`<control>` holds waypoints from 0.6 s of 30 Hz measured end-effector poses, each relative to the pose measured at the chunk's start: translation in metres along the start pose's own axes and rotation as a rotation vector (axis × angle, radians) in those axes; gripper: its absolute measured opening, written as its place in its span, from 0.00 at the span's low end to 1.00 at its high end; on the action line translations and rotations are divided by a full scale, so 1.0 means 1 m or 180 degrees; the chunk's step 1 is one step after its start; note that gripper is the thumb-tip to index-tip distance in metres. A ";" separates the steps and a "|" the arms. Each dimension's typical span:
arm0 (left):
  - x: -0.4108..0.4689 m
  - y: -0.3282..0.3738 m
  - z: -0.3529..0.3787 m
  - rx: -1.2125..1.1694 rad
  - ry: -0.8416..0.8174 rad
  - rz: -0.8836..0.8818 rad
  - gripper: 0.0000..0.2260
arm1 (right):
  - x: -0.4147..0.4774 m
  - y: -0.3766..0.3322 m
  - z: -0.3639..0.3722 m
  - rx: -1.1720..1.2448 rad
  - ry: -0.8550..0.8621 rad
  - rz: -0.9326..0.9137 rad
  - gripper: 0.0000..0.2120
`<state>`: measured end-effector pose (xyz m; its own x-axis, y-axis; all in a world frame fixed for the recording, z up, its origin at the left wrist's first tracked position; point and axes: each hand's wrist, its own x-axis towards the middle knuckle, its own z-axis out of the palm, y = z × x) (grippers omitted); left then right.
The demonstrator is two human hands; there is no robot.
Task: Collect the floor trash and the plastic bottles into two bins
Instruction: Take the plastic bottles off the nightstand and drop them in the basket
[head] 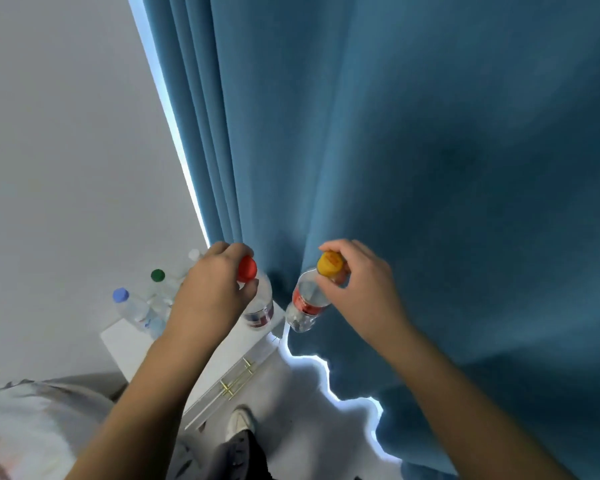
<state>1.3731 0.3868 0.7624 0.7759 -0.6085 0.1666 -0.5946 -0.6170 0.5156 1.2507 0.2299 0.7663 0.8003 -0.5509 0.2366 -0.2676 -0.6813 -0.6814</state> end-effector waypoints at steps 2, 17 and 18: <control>-0.018 0.021 0.010 -0.0038 -0.0092 0.0074 0.14 | -0.026 0.012 -0.018 -0.0017 -0.0022 0.0045 0.14; -0.024 0.127 0.067 -0.0298 -0.1205 0.1299 0.12 | -0.122 0.065 -0.101 -0.0405 0.0697 0.1172 0.16; -0.020 0.133 0.071 -0.0314 -0.1312 0.1435 0.12 | -0.125 0.066 -0.104 -0.0444 0.0824 0.1298 0.16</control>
<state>1.2637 0.2818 0.7682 0.2956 -0.9535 0.0579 -0.8074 -0.2170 0.5487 1.0770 0.2040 0.7634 0.4610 -0.8753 0.1462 -0.6142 -0.4337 -0.6593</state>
